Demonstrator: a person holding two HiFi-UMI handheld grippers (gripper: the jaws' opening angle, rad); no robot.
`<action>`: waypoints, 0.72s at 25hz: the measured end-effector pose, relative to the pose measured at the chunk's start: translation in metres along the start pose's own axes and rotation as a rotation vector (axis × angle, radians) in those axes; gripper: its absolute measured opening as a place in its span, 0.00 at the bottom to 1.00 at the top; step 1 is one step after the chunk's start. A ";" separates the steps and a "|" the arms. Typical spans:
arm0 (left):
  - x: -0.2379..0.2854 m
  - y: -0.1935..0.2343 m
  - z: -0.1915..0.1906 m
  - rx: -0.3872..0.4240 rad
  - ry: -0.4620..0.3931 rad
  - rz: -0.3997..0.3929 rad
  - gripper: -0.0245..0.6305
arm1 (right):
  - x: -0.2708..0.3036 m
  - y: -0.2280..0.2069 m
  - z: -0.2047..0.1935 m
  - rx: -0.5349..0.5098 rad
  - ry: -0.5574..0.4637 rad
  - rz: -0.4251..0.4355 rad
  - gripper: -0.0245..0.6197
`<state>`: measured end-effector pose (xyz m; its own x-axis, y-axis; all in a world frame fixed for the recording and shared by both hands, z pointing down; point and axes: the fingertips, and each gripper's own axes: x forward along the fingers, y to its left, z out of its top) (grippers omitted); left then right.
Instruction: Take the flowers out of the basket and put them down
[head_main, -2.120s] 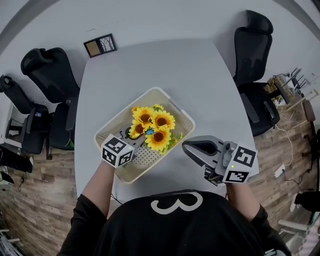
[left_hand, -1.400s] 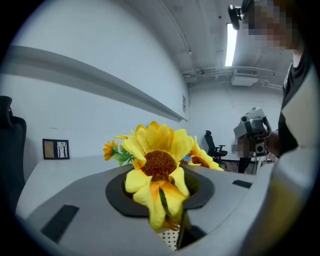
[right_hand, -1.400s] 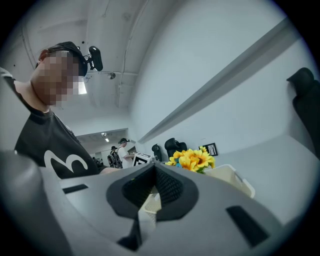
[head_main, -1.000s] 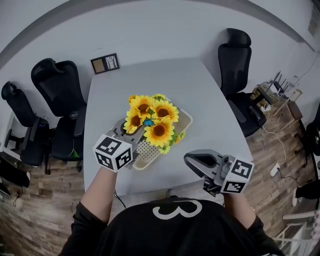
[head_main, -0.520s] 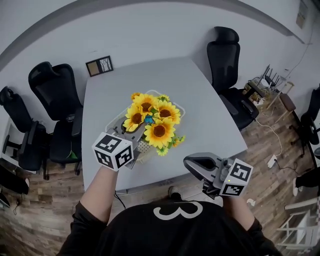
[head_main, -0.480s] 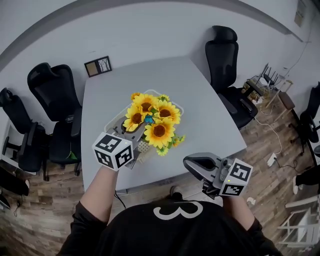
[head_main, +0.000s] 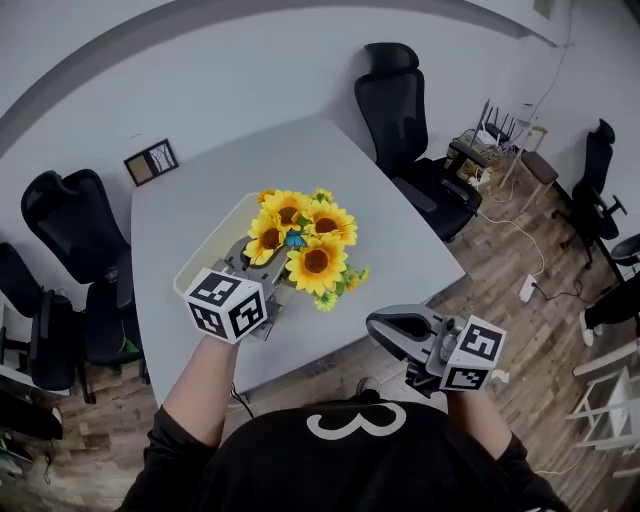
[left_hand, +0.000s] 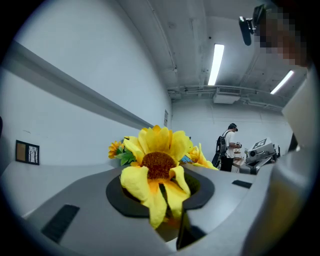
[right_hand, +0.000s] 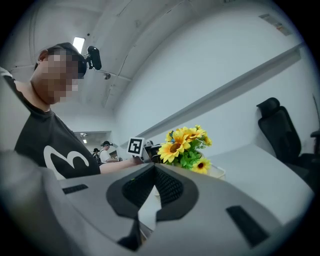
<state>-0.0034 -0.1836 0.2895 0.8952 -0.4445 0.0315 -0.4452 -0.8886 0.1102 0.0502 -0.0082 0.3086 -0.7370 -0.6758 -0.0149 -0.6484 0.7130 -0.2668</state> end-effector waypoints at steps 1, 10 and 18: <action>0.001 0.002 -0.002 -0.003 -0.002 -0.013 0.21 | 0.001 0.000 -0.002 0.000 -0.002 -0.017 0.05; 0.020 0.012 -0.023 -0.052 0.008 -0.114 0.21 | 0.010 -0.005 -0.015 0.008 -0.006 -0.143 0.05; 0.095 -0.019 -0.041 -0.073 0.041 -0.147 0.21 | -0.043 -0.058 -0.011 0.040 -0.016 -0.192 0.05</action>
<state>0.0907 -0.2043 0.3311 0.9512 -0.3044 0.0505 -0.3084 -0.9324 0.1887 0.1178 -0.0181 0.3350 -0.5969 -0.8019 0.0247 -0.7685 0.5627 -0.3046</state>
